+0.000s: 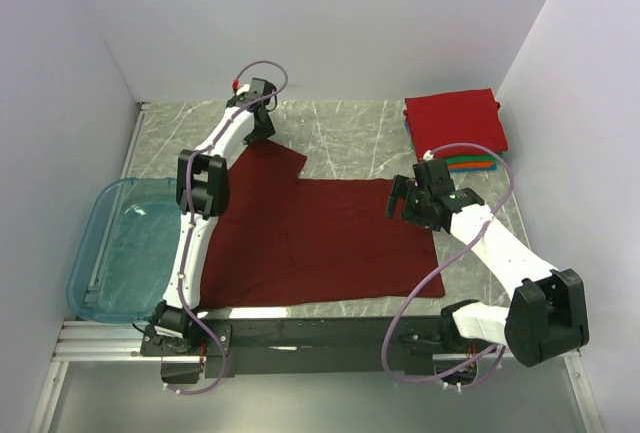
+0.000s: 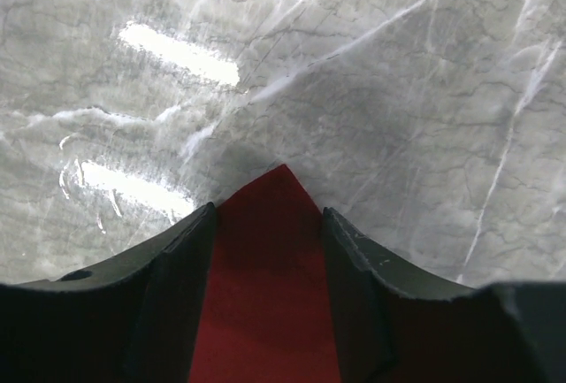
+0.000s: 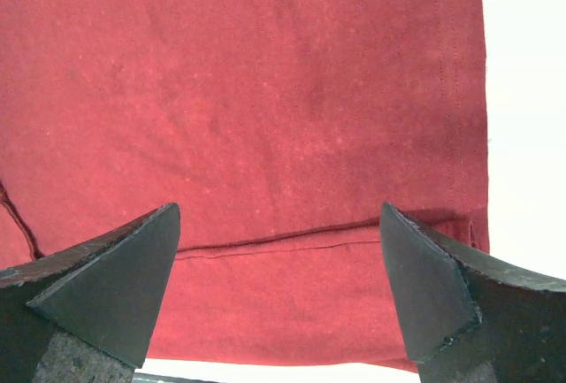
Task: Fold and stack the t-shirts
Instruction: Fold the tshirt
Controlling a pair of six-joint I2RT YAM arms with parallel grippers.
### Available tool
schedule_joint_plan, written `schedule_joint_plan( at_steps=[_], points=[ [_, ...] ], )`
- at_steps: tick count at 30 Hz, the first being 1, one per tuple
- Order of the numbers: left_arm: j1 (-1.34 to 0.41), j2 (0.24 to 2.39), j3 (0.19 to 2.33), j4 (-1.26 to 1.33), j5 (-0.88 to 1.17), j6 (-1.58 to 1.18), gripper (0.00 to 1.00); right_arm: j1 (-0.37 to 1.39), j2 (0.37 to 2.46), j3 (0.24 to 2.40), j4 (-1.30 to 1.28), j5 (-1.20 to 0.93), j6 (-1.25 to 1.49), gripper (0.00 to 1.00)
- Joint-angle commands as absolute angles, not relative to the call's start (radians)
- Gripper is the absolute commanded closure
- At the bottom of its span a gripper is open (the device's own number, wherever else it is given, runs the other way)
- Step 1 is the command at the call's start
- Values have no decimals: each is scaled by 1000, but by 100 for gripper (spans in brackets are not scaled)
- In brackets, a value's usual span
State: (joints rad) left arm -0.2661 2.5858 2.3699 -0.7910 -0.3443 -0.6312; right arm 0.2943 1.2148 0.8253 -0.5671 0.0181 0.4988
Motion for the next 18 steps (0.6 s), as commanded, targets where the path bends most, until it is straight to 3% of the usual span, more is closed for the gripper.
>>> schedule_joint_plan(
  at_steps=[1, 9, 15, 18],
  points=[
    [-267, 2615, 2427, -841, -328, -600, 44, 285, 1218, 819, -531, 14, 485, 0],
    [-267, 2622, 2408, -838, -308, -588, 63, 284, 1223, 822, -529, 17, 483, 0],
    [-267, 2625, 2388, -848, -307, -558, 100, 279, 1236, 828, -531, 35, 482, 0],
    [-267, 2597, 2350, -830, -322, -537, 100, 276, 1253, 850, -548, 73, 488, 0]
  ],
)
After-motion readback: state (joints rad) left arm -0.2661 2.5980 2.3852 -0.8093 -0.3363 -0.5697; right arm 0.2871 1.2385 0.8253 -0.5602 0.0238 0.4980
